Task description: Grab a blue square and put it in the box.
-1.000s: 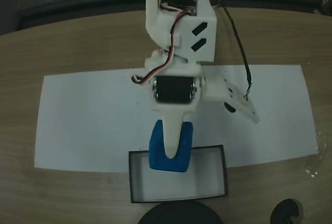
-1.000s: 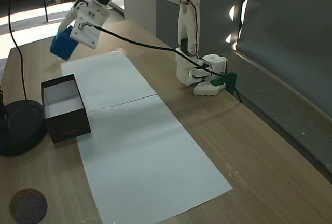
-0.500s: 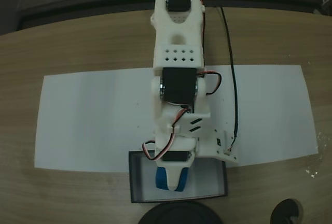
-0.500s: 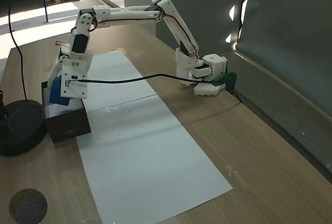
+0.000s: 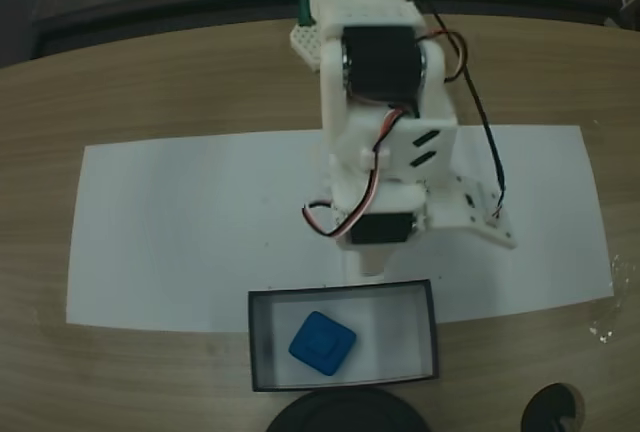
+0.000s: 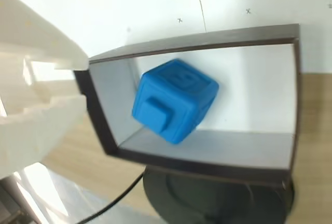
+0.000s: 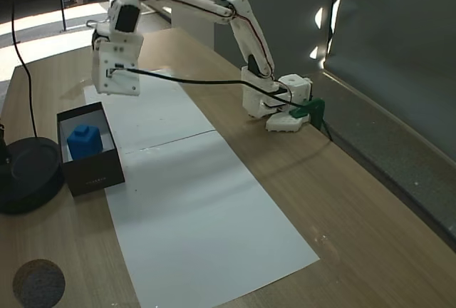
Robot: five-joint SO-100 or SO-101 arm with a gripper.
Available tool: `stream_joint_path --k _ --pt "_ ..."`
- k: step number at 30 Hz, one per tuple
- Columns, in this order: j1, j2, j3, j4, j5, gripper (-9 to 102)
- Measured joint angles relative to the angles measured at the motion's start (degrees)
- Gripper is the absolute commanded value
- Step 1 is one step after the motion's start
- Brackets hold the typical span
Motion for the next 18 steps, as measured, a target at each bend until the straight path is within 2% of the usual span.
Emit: stream_joint_path --k 4,8,13,18 --pt "-5.27 16.0 -0.7 4.04 0.0 0" --pt "-8.09 38.76 8.96 4.22 0.0 0" --pt "-8.26 69.7 31.55 2.29 -0.18 0" --pt "-2.9 92.72 58.1 -5.89 -2.81 0"
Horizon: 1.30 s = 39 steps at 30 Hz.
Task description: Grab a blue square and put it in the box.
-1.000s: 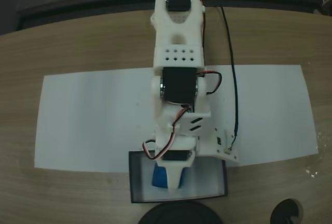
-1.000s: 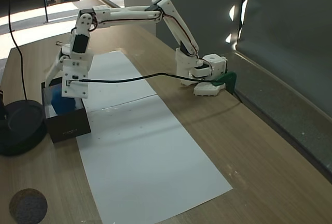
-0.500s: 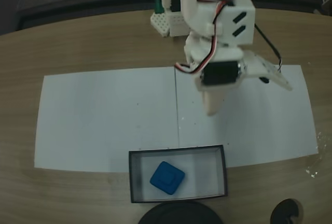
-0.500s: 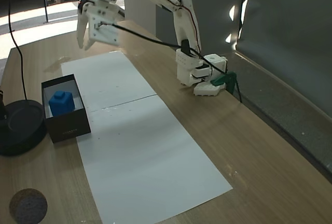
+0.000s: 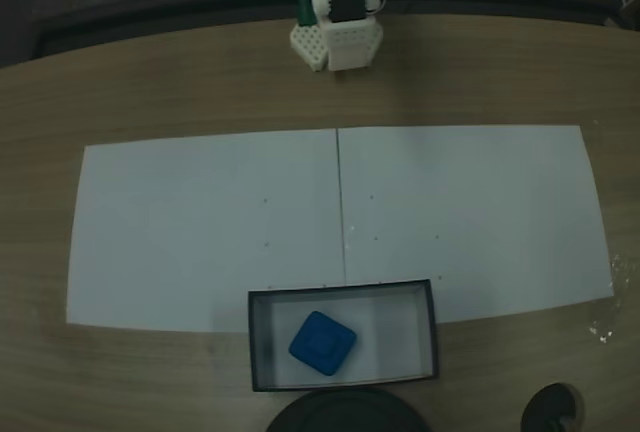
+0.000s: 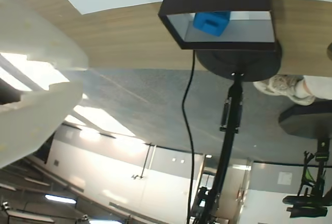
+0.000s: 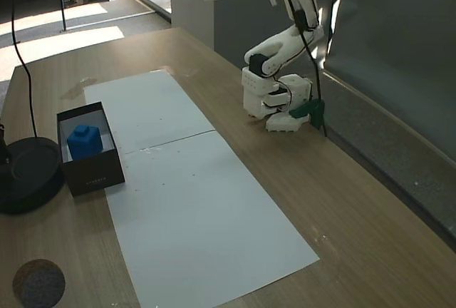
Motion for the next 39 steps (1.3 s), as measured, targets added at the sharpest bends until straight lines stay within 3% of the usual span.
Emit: stream_joint_path --k 10,23,34,39 --pt "7.29 26.72 35.42 -15.03 -7.82 0" --pt "5.71 33.13 66.36 -30.67 -6.77 0" --pt "2.99 33.13 81.47 -31.29 4.75 0" --pt "1.49 33.13 81.56 -22.76 4.75 0"
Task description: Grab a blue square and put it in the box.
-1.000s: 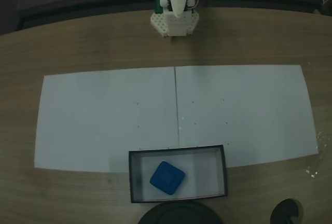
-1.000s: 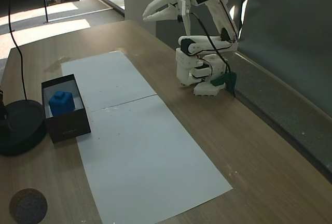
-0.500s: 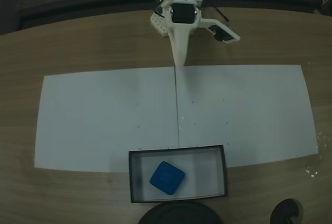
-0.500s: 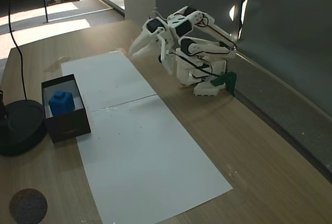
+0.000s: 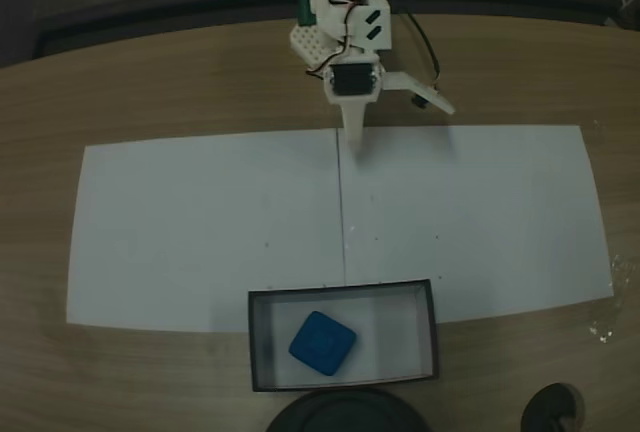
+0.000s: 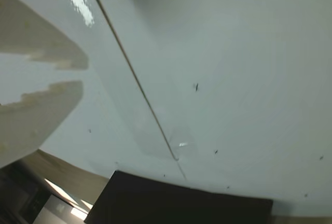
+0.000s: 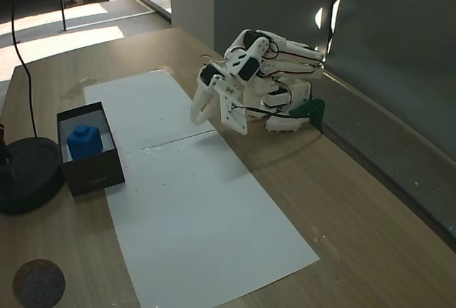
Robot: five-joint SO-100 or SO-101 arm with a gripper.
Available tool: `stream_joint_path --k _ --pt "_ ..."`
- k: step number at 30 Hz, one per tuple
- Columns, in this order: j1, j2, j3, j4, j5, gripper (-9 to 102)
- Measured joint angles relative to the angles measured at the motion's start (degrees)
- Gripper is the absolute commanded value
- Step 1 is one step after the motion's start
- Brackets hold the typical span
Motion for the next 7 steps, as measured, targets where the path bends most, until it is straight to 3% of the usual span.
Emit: stream_joint_path --k 2,7 --pt "-2.11 0.0 -1.14 5.98 0.0 0" --pt "-2.81 0.0 -1.41 6.86 0.0 0"
